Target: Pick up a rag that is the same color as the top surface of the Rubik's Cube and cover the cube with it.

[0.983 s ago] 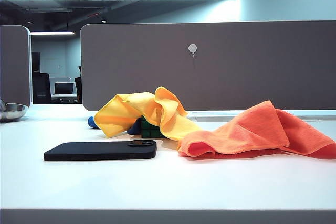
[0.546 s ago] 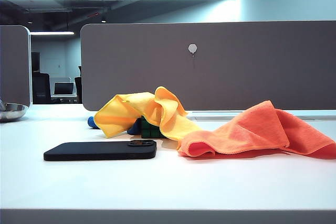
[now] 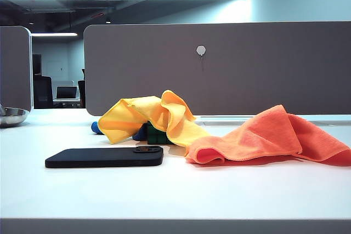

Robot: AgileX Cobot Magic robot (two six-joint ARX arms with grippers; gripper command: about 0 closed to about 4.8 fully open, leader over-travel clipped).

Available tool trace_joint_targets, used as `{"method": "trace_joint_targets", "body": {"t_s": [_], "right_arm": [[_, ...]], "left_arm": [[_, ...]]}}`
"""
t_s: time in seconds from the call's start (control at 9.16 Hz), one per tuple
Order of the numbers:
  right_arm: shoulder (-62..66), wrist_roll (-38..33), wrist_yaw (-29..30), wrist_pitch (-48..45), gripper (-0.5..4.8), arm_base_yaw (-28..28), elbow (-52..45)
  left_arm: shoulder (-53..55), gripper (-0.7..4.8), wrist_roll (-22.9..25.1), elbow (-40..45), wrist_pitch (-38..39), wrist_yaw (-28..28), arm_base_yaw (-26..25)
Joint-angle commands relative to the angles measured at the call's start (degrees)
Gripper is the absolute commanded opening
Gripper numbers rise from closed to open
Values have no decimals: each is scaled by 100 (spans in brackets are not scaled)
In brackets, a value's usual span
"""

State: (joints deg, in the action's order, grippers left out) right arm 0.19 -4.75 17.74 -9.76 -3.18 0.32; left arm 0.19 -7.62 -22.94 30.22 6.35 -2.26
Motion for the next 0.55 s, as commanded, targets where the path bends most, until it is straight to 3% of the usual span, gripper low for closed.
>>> {"method": "trace_joint_targets", "body": {"t_s": [0.11, 0.44, 0.55], "right_arm": [[-4, 94, -487, -125, -1, 337, -20], [-4, 92, -605, -129, -1, 466, -20], [-4, 90, -603, -127, -1, 466, -20]], "left_arm": [[4, -6, -42, 197, -396, -17, 0], [4, -6, -682, 699, -667, -142, 2], [4, -6, -680, 841, -682, -144, 2]]}}
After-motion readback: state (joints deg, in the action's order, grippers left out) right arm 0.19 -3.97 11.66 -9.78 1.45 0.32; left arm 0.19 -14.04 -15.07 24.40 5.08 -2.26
